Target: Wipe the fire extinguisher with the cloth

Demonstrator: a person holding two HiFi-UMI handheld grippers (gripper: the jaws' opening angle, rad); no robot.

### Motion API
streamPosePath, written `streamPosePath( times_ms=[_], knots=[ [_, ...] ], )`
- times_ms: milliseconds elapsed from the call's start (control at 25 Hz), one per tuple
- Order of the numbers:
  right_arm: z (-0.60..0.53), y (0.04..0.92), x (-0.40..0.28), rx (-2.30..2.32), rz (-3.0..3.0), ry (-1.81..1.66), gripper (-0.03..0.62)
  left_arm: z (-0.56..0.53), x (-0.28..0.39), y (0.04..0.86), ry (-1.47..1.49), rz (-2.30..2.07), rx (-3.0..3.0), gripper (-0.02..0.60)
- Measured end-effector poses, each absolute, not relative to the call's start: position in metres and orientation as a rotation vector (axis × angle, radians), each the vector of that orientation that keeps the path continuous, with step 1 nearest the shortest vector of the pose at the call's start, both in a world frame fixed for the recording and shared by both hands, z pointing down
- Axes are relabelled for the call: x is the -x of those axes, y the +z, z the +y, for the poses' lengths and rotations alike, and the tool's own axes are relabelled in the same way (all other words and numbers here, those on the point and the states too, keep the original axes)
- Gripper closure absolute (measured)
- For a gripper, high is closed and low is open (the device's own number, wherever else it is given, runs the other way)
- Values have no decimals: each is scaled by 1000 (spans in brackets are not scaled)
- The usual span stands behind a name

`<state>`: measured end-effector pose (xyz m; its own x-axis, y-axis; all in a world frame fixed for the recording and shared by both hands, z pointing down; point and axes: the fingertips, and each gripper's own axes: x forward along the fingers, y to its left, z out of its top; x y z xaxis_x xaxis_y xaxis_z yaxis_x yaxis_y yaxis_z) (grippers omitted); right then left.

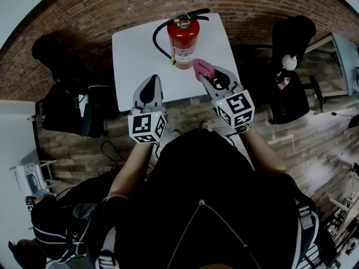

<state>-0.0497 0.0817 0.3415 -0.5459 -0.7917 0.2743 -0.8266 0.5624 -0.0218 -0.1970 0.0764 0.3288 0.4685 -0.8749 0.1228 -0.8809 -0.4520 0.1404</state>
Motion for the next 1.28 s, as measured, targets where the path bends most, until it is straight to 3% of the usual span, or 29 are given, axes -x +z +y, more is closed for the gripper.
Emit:
streamPosePath(
  times_ms=[720,1280],
  knots=[
    [97,352,73,-1448,-2519,331,468,84,221,350,83,-1445,-2525,574],
    [46,371,23,-1433,-2646,486,468,41,187,374,174,-1497,-2466,574]
  ],
)
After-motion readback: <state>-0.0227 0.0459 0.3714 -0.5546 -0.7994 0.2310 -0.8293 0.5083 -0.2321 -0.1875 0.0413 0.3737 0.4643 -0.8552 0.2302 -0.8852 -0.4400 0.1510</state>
